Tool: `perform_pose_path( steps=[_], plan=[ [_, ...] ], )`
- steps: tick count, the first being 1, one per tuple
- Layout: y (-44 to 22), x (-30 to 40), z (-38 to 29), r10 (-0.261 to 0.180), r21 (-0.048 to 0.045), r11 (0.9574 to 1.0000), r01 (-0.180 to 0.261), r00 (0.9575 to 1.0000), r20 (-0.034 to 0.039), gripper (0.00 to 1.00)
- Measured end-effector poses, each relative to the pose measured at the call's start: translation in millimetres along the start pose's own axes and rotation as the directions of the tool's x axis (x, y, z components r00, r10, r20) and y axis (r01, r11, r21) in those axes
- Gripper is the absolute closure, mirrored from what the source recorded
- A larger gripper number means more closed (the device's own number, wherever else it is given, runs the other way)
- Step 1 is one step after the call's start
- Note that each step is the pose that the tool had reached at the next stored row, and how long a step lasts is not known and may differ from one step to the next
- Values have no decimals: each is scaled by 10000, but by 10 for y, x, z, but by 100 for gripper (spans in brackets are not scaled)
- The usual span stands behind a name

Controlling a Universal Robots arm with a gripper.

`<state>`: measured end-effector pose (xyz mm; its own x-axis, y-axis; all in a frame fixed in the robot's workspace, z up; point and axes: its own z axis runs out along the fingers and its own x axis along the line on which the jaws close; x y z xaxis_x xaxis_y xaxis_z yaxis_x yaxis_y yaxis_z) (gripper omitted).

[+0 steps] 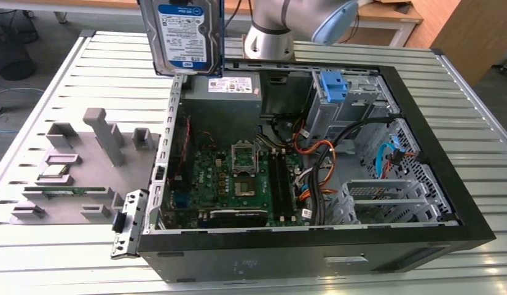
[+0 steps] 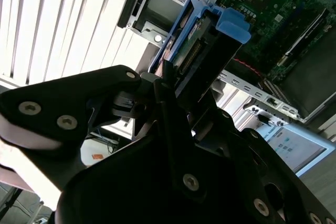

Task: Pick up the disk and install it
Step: 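Pick up the disk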

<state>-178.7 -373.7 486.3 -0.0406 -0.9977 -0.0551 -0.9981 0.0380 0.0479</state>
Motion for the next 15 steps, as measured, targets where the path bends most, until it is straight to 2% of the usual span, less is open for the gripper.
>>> perform_pose_path(
  steps=[15],
  plan=[
    [-182, -7, -8, 0, 0, 10000, 0, 10000, 1, 65]
  ],
)
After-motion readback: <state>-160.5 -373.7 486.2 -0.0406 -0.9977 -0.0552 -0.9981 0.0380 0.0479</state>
